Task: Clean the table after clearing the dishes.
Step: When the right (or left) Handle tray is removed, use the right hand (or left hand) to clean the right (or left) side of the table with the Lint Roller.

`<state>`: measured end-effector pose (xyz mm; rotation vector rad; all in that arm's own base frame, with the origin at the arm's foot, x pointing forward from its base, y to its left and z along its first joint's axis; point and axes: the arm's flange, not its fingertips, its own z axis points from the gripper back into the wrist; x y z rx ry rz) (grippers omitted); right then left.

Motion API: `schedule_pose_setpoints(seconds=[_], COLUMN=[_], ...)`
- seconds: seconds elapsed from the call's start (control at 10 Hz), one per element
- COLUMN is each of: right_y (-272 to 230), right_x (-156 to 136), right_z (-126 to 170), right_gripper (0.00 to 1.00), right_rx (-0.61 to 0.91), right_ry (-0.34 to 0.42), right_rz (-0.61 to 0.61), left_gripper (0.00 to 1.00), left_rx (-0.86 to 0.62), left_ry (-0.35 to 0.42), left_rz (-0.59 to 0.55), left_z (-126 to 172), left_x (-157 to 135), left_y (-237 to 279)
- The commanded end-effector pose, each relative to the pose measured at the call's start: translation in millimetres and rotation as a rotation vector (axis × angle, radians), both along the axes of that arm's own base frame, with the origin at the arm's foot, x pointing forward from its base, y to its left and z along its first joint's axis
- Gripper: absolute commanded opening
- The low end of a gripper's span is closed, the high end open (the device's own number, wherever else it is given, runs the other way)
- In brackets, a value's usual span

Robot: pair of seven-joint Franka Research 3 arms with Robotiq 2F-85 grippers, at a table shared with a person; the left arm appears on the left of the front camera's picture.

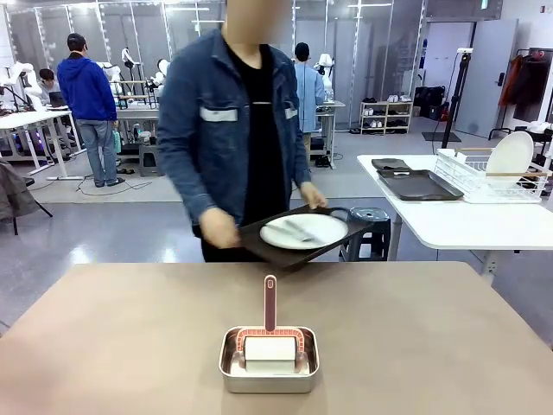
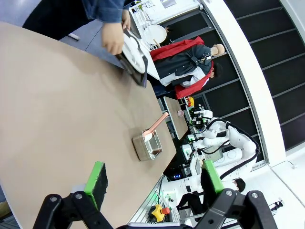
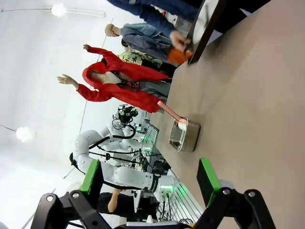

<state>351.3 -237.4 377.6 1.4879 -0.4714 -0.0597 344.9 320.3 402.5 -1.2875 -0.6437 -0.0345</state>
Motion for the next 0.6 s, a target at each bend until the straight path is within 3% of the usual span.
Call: schedule_pose_setpoints(seconds=[0.0,0.4,0.5], right_y=[0.0,0.0,0.0], right_x=[-3.0,-3.0,-3.0], right_z=[2.7,2.7,2.7], right_gripper=[1.00,1.00,1.00], right_rx=[0.009,0.009,0.009], right_ry=[-0.008,-0.008,-0.008], right_rz=[0.003,0.003,0.003], left_gripper=[1.00,1.00,1.00], left_rx=[-0.010,0.000,0.079], left_ry=[-0.007,0.000,-0.059], left_rz=[-0.001,0.000,-0.027], left_z=[2.8,0.0,36.6], left_x=[-3.3,0.0,18.1], left_y=[1.1,0.0,-10.3])
